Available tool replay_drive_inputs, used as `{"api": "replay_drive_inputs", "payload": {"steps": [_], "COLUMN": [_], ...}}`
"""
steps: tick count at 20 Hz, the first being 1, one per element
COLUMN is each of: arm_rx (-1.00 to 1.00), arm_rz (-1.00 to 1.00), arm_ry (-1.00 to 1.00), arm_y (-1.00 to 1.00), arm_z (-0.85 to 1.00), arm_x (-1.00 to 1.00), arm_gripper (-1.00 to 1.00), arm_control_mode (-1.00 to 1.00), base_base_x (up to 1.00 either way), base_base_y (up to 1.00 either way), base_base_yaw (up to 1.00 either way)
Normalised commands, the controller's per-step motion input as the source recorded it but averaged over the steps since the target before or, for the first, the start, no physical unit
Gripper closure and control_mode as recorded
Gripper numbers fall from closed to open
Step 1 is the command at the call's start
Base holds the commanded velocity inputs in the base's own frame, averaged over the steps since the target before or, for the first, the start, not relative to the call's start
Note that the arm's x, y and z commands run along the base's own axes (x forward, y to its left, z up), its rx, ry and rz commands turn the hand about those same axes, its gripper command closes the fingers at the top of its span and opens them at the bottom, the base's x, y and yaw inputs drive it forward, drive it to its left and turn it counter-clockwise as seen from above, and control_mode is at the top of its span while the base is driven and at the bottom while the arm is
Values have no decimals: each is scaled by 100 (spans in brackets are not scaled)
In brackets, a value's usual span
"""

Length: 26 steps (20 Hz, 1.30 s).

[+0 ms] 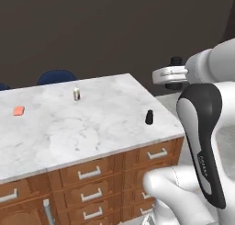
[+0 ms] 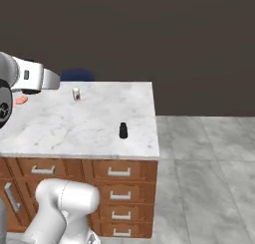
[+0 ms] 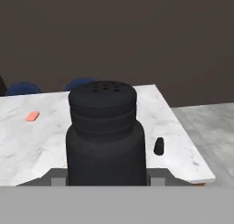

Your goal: Move the shaker and shaker from the cabinet to the dining counter.

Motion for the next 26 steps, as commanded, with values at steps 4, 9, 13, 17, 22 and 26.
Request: {"api": "replay_drive_inputs", "payload": {"steps": [4, 9, 13, 17, 22, 26], "arm_rx": [0, 0, 0, 0, 0, 0], "arm_rz": [0, 0, 0, 0, 0, 0], "arm_ry": [0, 0, 0, 0, 0, 0], "arm_y": [0, 0, 0, 0, 0, 0], "arm_z": [0, 0, 0, 0, 0, 0], "arm_x": [0, 0, 0, 0, 0, 0], "arm_gripper": [100, 100, 100, 100, 100, 100], "arm_control_mode": [100, 100, 100, 100, 100, 100], "base_base_x": [45, 29, 18, 0, 0, 18], "base_base_y": [56, 80, 61, 61, 40, 34], "base_base_yaw": [-30, -16, -6, 0, 1, 7]}}
